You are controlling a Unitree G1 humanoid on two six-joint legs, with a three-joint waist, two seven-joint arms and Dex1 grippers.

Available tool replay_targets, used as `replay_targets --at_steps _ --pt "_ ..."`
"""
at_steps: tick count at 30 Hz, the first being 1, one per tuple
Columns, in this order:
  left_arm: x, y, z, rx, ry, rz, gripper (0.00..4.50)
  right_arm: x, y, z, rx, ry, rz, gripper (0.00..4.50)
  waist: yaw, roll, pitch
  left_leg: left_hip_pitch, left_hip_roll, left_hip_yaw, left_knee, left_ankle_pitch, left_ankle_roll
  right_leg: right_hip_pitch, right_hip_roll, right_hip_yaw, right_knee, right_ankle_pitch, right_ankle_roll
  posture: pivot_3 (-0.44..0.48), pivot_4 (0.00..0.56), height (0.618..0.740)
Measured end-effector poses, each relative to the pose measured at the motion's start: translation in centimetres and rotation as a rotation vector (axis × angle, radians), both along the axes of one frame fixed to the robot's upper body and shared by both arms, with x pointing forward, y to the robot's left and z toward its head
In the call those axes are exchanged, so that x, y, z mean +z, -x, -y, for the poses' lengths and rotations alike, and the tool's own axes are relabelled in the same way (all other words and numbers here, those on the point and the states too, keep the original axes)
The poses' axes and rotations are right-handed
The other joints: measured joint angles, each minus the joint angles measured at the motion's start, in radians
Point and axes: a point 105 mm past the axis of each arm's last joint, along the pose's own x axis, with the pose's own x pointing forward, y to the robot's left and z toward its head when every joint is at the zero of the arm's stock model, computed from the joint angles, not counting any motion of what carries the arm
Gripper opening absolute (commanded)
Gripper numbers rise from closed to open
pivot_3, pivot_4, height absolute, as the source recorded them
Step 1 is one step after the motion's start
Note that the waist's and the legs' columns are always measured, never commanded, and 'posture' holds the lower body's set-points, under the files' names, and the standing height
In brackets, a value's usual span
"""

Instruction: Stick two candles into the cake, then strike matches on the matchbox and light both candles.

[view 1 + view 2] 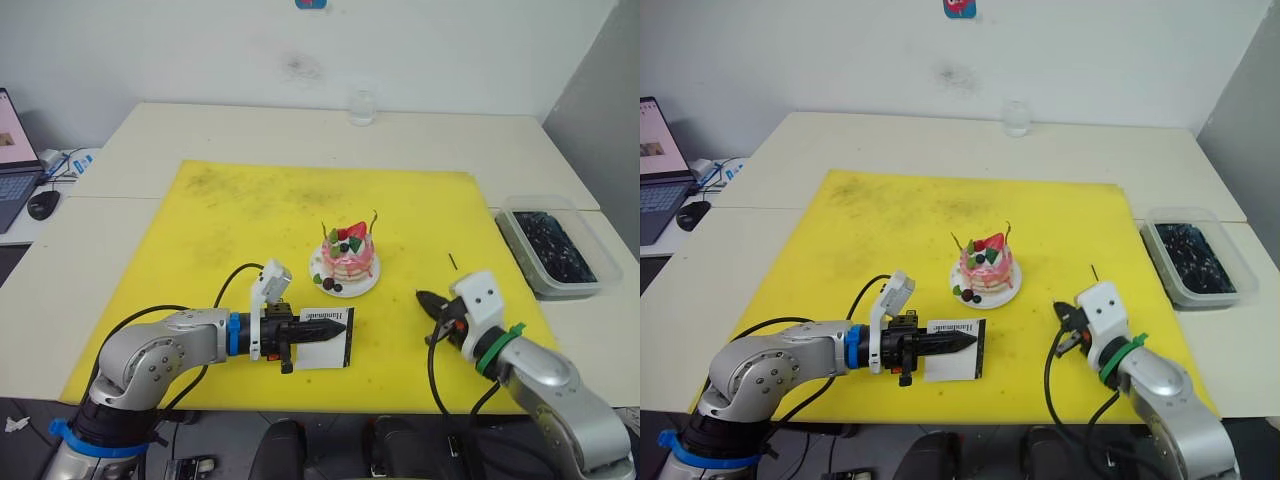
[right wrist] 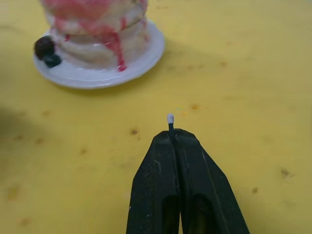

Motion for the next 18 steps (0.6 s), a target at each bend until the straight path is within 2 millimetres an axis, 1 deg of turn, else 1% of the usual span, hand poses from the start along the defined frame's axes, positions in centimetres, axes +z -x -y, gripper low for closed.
replay_targets --at_steps 2,4,6,9,13,18 --pt "0.0 0.0 0.1 -0.005 -0.001 0.002 0.00 -0.9 0.0 -0.6 0.007 -0.005 0.008 0.03 -0.001 0.000 0.000 0.000 0.000 0.000 0.000 0.000 0.000 0.000 0.000 0.000 0.000 0.000 0.000 0.000 0.150 0.740" --pt "0.1 0.0 0.1 -0.010 0.000 0.004 0.00 -1.6 -0.2 -0.8 -0.004 -0.010 0.019 0.03 -0.002 0.000 0.000 0.000 0.000 0.000 0.000 0.000 0.000 0.000 0.000 0.000 0.000 0.000 0.000 0.000 0.150 0.740" --pt "0.1 0.0 0.1 -0.010 -0.001 0.004 0.00 -1.8 -0.5 -1.0 -0.014 -0.021 0.038 0.03 -0.002 0.000 0.000 0.000 0.000 0.000 0.000 0.000 0.000 0.000 0.000 0.000 0.000 0.000 0.000 0.000 0.150 0.740" --pt "0.1 0.0 0.0 -0.010 -0.007 0.004 0.00 -1.9 -0.8 -0.8 -0.022 -0.016 0.064 0.64 -0.001 0.000 0.000 0.000 0.000 0.000 0.000 0.000 0.000 0.000 0.000 0.000 0.000 0.000 0.000 0.000 0.150 0.740" --pt "0.0 0.0 -0.1 -0.009 -0.010 0.002 0.00 -2.0 -1.1 -0.6 -0.028 0.005 0.095 1.99 -0.001 0.000 0.000 0.001 0.000 0.000 0.000 0.000 0.000 0.000 0.000 0.000 0.000 0.000 0.000 0.000 0.150 0.740" --pt "0.0 0.1 -0.2 -0.006 -0.016 0.000 0.00 -1.9 -1.2 -0.5 -0.030 0.016 0.117 1.99 -0.001 0.000 0.000 0.001 0.000 0.000 0.000 0.000 0.000 0.001 0.000 0.000 0.000 0.000 0.000 0.000 0.150 0.740"
